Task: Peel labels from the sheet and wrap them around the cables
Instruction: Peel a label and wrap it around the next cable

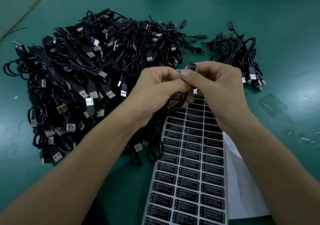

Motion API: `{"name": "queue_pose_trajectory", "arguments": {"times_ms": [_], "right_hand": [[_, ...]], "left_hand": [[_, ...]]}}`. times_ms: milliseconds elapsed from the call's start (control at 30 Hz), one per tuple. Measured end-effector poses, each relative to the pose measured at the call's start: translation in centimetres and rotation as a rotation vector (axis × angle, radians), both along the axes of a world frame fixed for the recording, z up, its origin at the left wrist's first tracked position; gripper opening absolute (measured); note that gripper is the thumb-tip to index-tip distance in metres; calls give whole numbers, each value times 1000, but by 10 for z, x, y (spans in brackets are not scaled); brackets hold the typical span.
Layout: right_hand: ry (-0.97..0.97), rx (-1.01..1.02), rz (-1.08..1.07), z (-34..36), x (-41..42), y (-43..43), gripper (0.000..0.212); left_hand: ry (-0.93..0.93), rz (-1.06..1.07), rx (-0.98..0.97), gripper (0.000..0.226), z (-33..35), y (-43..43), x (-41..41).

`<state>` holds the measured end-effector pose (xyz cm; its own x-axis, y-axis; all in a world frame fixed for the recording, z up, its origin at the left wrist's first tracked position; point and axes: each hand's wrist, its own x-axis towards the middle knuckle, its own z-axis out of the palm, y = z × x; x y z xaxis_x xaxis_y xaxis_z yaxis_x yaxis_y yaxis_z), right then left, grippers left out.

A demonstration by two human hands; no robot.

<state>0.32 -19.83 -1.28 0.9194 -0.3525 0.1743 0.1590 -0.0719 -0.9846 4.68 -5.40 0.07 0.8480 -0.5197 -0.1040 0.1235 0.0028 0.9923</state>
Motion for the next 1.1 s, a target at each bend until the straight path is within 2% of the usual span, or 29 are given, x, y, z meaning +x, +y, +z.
{"name": "queue_pose_trajectory", "arguments": {"times_ms": [100,267,433,567,833,967,1100], "right_hand": [[7,-22,0,0,1,0,12],[21,-32,4,0,0,2,21],[32,-16,25,-1,-1,3,27],[41,43,31,-1,-1,2,39],[-49,-65,-12,4,-6,10,49],[82,-151,179,10,-16,17,61],[118,-307,436,12,-28,40,38]], "left_hand": [[-24,-5,16,21,0,2,2],[-72,-7,46,10,3,4,2],[-93,-19,49,13,7,6,2],[-87,-49,76,15,13,10,4],[-214,-66,168,28,18,10,2],[-302,124,76,32,23,13,7],[-233,336,5,35,25,12,12]]}}
